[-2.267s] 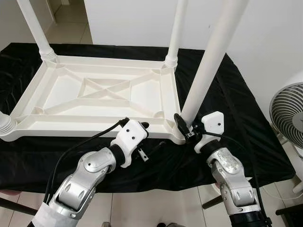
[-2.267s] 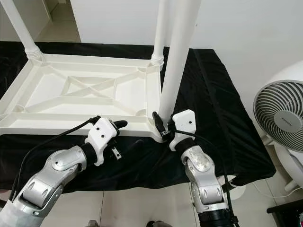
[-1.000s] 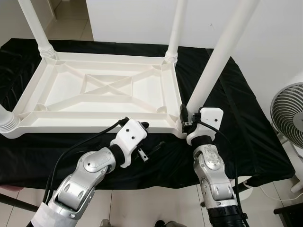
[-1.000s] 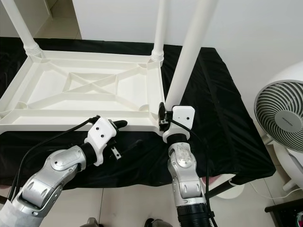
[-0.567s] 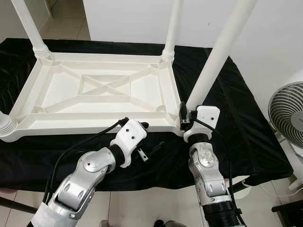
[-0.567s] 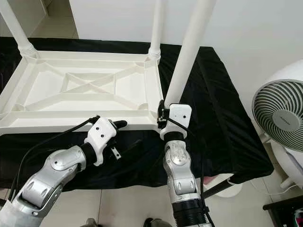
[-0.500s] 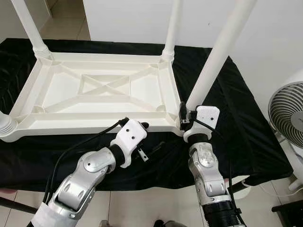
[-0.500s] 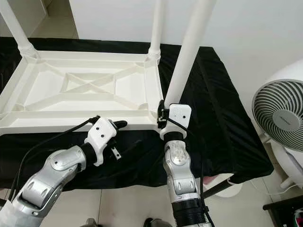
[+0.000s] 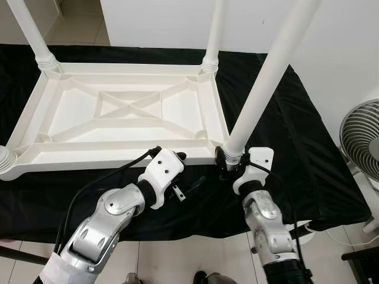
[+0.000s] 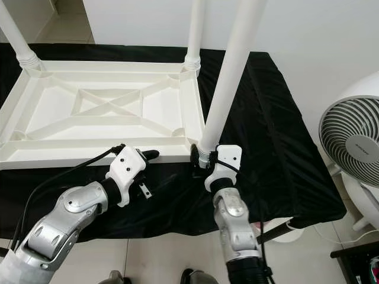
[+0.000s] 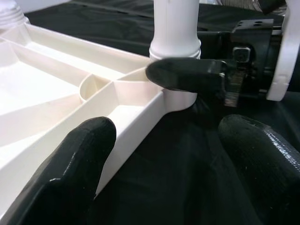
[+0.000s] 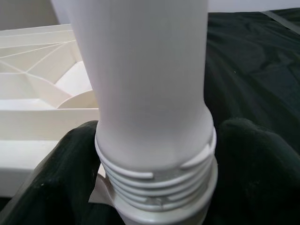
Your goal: Building children table
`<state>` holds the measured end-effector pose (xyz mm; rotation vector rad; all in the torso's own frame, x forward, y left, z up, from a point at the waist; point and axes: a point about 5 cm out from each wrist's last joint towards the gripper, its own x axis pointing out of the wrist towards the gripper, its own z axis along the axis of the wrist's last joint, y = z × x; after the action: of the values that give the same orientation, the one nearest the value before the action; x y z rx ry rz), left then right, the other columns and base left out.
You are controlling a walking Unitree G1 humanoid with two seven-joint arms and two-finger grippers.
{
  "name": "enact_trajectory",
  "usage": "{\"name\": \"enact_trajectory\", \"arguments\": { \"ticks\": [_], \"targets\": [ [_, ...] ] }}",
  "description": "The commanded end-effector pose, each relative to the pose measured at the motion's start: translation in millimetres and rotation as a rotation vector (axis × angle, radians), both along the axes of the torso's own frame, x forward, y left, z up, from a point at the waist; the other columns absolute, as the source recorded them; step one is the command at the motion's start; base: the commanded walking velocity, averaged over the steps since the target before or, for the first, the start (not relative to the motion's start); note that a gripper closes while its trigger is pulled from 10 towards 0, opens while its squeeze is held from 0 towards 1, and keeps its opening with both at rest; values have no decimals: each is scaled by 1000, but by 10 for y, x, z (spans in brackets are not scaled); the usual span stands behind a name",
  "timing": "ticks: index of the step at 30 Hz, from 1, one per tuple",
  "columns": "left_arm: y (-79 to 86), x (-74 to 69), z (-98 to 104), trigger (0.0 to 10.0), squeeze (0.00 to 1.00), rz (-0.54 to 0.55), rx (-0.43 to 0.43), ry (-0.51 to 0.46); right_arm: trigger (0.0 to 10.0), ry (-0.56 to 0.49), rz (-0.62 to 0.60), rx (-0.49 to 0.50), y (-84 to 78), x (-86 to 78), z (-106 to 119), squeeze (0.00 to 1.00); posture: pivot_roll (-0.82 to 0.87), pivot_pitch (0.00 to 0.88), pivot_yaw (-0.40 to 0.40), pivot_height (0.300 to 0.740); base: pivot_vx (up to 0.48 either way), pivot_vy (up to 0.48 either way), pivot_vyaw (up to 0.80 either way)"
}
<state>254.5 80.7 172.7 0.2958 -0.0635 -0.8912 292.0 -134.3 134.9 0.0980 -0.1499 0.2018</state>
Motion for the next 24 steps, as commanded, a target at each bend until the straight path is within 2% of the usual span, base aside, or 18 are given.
{"name": "enact_trajectory", "arguments": {
  "ticks": [1,2,6,12,18,24],
  "targets": [
    [-2,-10,-21,10000,0,-21,-1,7,10000,10,23,2,-12,-8,-8,784,115,104,-40,740,0,0,0],
    [-5,-7,-22,10000,0,-20,-1,8,10000,6,39,-6,-26,-2,1,0,114,97,-45,740,0,0,0],
    [-9,-9,-27,10000,0,-22,0,7,10000,-15,75,-24,-70,11,54,0,115,93,-47,740,0,0,0],
    [-26,-13,-40,10000,0,-35,5,7,10000,-60,204,-71,-135,52,167,0,114,74,-48,740,0,0,0],
    [-37,-6,-41,10000,0,-40,8,5,10000,-73,251,-102,-180,100,215,0,111,67,-45,740,0,0,0],
    [-68,1,-29,10000,0,-51,4,5,10000,-79,314,-182,-231,239,251,0,107,70,-44,740,0,0,0]
  ]
}}
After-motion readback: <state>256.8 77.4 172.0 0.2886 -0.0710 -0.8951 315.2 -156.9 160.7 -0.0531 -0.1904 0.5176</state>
